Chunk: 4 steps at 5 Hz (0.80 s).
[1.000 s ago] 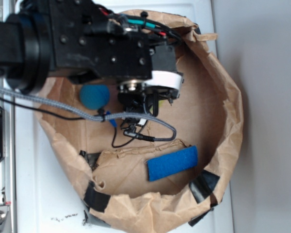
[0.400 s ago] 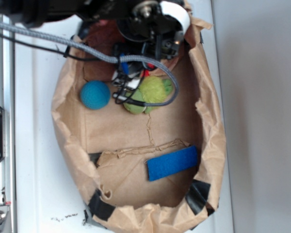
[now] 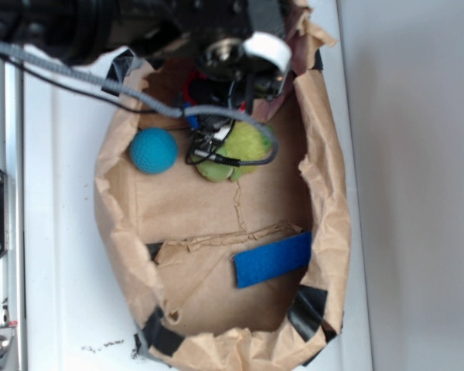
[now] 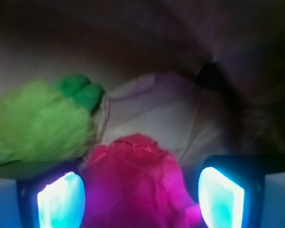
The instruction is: Grab the red paper.
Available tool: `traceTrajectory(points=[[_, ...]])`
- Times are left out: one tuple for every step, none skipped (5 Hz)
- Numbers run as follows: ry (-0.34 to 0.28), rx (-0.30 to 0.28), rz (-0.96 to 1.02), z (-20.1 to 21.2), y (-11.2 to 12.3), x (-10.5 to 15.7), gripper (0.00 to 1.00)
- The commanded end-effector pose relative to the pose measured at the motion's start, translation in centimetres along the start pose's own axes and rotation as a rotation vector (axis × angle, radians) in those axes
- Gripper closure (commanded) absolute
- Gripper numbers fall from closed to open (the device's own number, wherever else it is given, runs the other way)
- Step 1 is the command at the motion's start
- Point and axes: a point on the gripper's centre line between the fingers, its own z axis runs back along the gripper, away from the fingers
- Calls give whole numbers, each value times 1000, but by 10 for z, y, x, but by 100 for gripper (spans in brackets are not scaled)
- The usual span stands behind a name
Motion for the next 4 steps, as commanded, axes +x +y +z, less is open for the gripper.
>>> traceTrajectory(points=[[-29,98,48,-13,-16,16,100],[-37,72,67,-5,-18,24,100],[-37,9,70,17,-14,25,100],[-62,-70,52,50,-8,19,100]])
